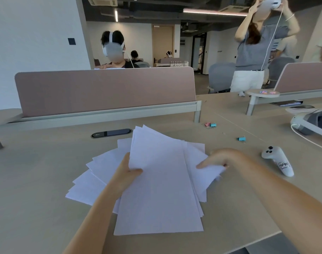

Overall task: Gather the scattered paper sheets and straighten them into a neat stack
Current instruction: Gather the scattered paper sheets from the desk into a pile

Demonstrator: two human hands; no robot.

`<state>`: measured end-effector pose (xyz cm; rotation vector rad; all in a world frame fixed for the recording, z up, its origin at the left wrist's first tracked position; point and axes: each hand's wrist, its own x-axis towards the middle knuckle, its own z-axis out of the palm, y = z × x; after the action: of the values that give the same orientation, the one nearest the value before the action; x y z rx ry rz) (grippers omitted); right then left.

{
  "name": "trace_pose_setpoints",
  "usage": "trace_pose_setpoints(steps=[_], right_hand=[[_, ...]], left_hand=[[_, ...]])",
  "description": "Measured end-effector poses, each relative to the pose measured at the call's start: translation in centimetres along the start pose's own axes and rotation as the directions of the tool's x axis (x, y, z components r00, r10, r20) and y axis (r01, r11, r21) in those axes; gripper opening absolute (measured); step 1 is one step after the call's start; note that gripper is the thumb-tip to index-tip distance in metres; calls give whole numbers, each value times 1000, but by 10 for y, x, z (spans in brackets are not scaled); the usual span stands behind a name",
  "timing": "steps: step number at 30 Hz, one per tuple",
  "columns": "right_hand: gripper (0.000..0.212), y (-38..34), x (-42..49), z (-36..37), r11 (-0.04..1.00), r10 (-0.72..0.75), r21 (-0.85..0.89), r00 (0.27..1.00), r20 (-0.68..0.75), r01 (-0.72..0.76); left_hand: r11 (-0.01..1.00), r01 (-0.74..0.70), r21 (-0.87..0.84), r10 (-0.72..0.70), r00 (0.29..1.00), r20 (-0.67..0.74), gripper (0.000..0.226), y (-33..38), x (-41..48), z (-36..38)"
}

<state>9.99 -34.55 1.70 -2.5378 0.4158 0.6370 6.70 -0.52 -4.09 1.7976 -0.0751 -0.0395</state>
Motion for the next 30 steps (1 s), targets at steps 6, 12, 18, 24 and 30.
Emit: trace_pose_setpoints(steps=[6,12,18,24,30], right_hand=[[41,0,0,-8,956,-123,276,989,83,95],[35,-12,7,-39,878,-335,378,941,43,295],[32,-51,-4,-60,873,-449,318,864,228,369],[35,-75,-11,-49,692,-505,640,858,98,334],[37,-34,26,-25,454,-130,873,983,-133,178]], left_hand=[[999,2,-38,-2,1000,-8,50,2,-3,-3],[991,-1,-136,-7,998,-58,31,4,-1,-11],[992,-65,-110,58,996,-68,17,4,3,-11],[951,56,-305,-42,998,53,38,2,4,-14],[970,24,-241,-56,990,-128,22,-11,9,-20]])
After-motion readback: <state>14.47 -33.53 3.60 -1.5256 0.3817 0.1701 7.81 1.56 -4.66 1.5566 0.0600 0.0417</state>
